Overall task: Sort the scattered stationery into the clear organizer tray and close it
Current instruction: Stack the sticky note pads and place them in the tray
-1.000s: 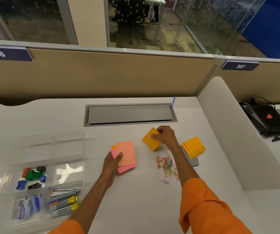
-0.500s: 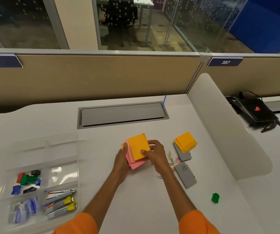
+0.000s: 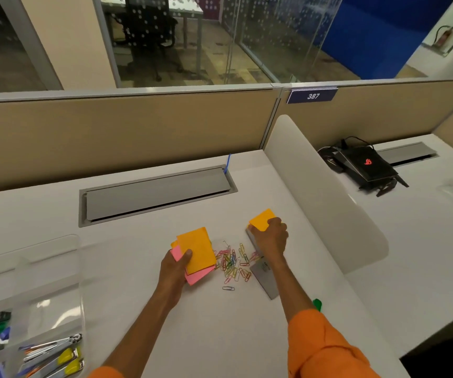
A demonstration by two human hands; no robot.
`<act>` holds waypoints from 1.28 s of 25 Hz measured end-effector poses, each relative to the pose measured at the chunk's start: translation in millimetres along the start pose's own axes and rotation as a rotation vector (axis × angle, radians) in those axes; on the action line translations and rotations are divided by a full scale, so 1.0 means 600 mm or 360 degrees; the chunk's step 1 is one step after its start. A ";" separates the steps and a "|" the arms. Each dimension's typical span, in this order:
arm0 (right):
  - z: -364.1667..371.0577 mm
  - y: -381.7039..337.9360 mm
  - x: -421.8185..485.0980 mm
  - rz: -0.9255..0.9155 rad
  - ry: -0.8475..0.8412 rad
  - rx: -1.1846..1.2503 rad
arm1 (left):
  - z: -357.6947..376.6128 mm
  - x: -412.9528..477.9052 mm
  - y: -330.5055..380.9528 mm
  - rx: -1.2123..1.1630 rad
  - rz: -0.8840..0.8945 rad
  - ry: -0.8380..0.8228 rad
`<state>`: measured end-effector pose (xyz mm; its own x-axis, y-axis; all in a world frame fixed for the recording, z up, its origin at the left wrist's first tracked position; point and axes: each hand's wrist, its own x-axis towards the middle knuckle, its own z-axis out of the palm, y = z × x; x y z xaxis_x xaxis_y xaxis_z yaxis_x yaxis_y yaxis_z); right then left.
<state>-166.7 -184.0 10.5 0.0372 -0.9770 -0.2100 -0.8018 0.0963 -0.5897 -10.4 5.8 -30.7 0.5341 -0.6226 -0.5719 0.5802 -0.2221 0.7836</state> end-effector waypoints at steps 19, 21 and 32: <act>0.006 0.024 0.076 0.0436 0.0143 0.0644 | 0.000 0.032 -0.011 0.0102 -0.0062 0.0055; -0.007 0.016 0.068 0.0337 0.0133 0.0782 | 0.000 0.031 -0.007 0.0115 -0.0060 0.0060; 0.022 -0.066 -0.135 -0.0354 -0.0678 0.0528 | 0.003 -0.025 0.028 -0.0103 -0.0114 0.0018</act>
<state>-130.1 -106.2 40.3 0.4750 -0.8243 -0.3080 -0.5203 0.0192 -0.8538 -9.8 10.0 -8.5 0.4967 -0.5982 -0.6288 0.6555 -0.2163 0.7236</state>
